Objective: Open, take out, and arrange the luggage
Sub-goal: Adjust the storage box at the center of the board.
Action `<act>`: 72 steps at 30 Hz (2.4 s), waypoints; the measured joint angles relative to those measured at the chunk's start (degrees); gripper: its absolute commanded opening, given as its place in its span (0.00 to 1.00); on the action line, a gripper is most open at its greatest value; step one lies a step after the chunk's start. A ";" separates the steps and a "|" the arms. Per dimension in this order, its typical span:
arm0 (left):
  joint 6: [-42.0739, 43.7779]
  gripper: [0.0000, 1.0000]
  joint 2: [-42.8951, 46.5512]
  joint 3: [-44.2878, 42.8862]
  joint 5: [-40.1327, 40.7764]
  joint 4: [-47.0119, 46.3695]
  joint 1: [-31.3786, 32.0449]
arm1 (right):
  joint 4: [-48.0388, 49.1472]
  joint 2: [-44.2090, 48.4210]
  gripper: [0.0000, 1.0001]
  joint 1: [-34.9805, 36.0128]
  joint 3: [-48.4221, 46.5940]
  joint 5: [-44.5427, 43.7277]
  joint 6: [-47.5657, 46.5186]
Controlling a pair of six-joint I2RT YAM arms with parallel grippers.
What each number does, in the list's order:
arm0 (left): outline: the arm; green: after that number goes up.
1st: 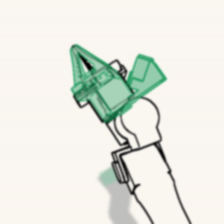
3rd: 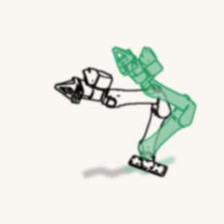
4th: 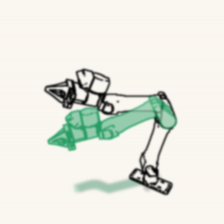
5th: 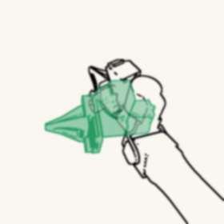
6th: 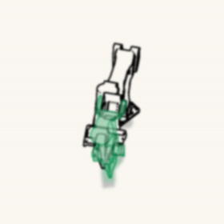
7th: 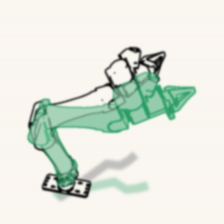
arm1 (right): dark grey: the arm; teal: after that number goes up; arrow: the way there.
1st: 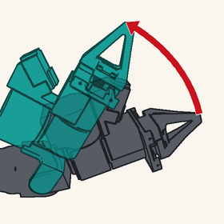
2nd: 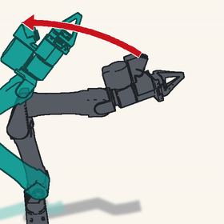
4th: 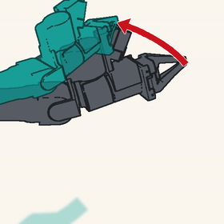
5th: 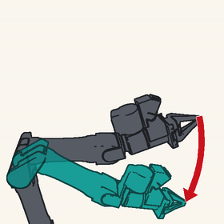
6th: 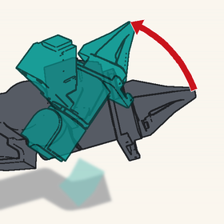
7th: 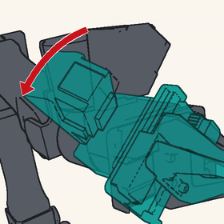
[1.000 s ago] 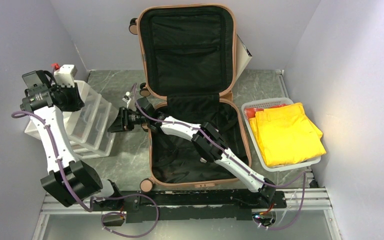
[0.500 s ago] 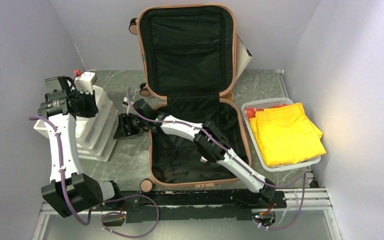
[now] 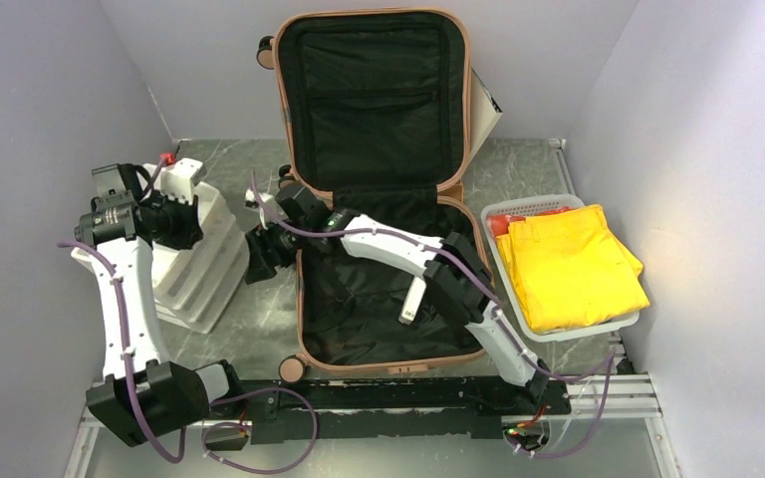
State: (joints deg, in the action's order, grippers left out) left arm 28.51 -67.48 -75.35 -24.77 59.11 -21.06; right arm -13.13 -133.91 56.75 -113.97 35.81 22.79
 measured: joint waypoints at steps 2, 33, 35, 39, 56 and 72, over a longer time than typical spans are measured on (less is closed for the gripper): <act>2.10 0.05 0.68 0.00 -1.22 1.97 0.33 | -0.83 3.89 0.65 -0.31 1.20 1.73 -3.10; 1.36 0.97 -26.14 -63.73 -4.39 12.11 0.66 | -11.02 26.14 0.76 -11.69 11.34 2.03 -27.80; 0.92 0.97 -30.29 -61.11 -4.70 11.23 -0.48 | -11.02 26.27 0.76 -11.72 11.28 2.05 -27.80; 0.85 0.91 -39.47 -53.51 -7.63 10.69 -5.40 | -10.80 26.82 0.76 -11.72 12.20 2.10 -27.78; 13.55 0.85 -37.57 -31.89 -24.41 16.00 -18.12 | -6.56 19.96 0.73 -8.83 7.50 0.81 -24.46; 23.56 0.86 -31.95 -14.71 -24.94 15.41 -20.13 | -0.87 10.49 0.66 -1.07 -8.31 -9.18 -16.39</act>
State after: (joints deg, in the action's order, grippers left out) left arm 52.07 -99.44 -90.06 -49.71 74.52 -41.19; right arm -14.00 -123.42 55.68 -122.28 26.63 6.39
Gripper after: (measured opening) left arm 0.855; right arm 0.686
